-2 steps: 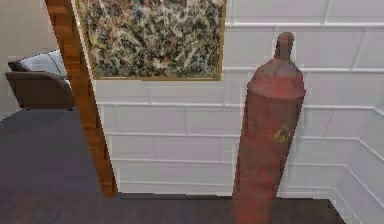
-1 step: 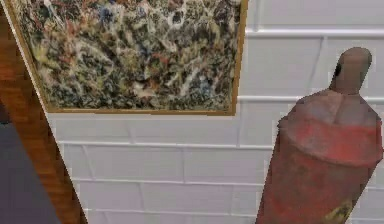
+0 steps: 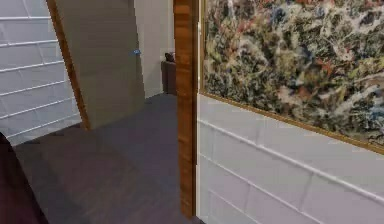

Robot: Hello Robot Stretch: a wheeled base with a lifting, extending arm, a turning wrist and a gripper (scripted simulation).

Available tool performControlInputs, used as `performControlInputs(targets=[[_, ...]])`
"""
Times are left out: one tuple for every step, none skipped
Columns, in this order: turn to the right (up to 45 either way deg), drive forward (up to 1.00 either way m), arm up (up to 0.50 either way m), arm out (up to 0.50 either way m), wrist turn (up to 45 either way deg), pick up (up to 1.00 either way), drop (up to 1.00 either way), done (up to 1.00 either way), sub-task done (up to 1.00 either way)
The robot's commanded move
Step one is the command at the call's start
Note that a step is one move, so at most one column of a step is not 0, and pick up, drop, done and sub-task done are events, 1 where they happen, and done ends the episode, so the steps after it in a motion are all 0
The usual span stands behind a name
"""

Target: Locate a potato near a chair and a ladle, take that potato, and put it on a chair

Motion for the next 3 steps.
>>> performControlInputs(targets=[[0.0, 0.40, 0.00, 0.00, 0.0, 0.00, 0.00, 0.00, 0.00], [-27.0, 0.00, 0.00, 0.00, 0.0, 0.00, 0.00, 0.00, 0.00], [0.0, 0.50, 0.00, 0.00, 0.0, 0.00, 0.00, 0.00, 0.00]])
